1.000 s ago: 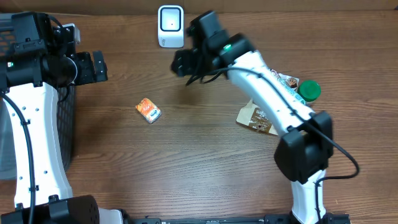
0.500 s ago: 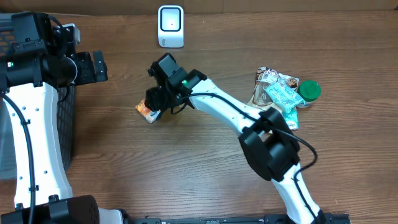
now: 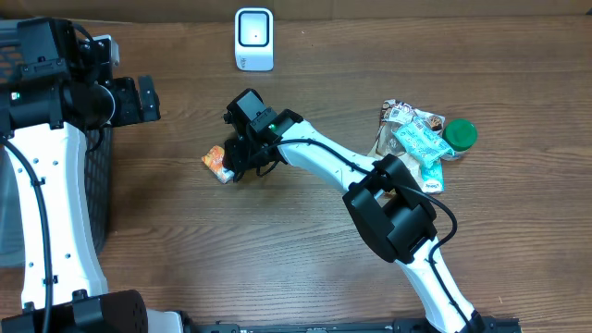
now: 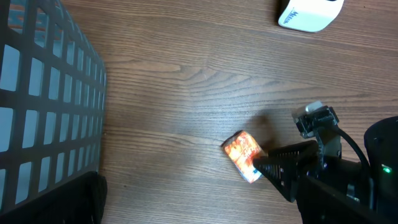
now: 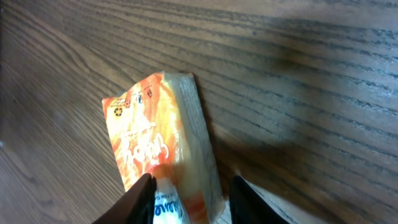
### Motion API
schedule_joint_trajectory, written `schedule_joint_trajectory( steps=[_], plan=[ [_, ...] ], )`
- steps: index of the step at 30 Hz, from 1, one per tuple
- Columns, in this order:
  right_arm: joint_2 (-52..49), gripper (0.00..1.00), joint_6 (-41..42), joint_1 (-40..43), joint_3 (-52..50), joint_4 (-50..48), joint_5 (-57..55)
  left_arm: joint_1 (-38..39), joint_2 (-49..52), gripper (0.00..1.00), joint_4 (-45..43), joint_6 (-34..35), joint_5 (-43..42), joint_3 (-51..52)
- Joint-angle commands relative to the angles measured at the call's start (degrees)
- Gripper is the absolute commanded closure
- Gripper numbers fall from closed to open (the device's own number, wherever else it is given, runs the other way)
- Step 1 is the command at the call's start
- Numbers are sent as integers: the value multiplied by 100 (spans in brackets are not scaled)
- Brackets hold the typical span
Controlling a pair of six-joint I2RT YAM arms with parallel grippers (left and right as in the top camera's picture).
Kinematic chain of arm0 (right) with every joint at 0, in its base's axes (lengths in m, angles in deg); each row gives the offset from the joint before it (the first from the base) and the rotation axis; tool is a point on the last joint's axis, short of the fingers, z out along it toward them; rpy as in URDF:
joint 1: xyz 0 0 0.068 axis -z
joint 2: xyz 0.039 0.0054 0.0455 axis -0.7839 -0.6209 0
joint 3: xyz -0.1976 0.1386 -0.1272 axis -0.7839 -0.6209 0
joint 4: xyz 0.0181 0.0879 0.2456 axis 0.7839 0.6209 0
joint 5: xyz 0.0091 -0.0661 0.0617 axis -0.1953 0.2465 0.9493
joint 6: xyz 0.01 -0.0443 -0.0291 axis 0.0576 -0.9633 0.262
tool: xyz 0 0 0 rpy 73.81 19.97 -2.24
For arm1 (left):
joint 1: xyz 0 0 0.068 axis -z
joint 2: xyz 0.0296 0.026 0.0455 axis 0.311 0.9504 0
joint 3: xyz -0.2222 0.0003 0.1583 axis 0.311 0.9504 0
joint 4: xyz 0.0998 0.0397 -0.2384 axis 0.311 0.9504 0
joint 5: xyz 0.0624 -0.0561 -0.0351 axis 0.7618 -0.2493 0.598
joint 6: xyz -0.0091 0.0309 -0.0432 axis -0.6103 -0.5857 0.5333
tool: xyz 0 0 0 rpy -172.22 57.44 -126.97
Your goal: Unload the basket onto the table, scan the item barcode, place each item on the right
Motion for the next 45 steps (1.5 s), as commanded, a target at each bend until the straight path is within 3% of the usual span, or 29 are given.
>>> schedule_joint_trajectory(
  steps=[1, 13, 18, 32, 41, 45],
  plan=[
    [-92, 69, 46, 24, 2, 48, 92, 4, 28, 0, -4, -94, 20, -144],
    [-94, 82, 326, 24, -358, -131, -105, 4, 28, 0, -4, -94, 20, -144],
    [-92, 96, 326, 24, -409, -190, -105, 4, 28, 0, -4, -94, 20, -144],
    [520, 96, 789, 402, -280, 479, -240, 4, 28, 0, -4, -94, 20, -144],
    [881, 96, 2079, 772, -326, 1668, -776, 4, 28, 0, -4, -94, 20, -144],
    [828, 96, 2065, 780, -505, 1692, -796, 4, 28, 0, -4, -94, 20, -144]
  ],
)
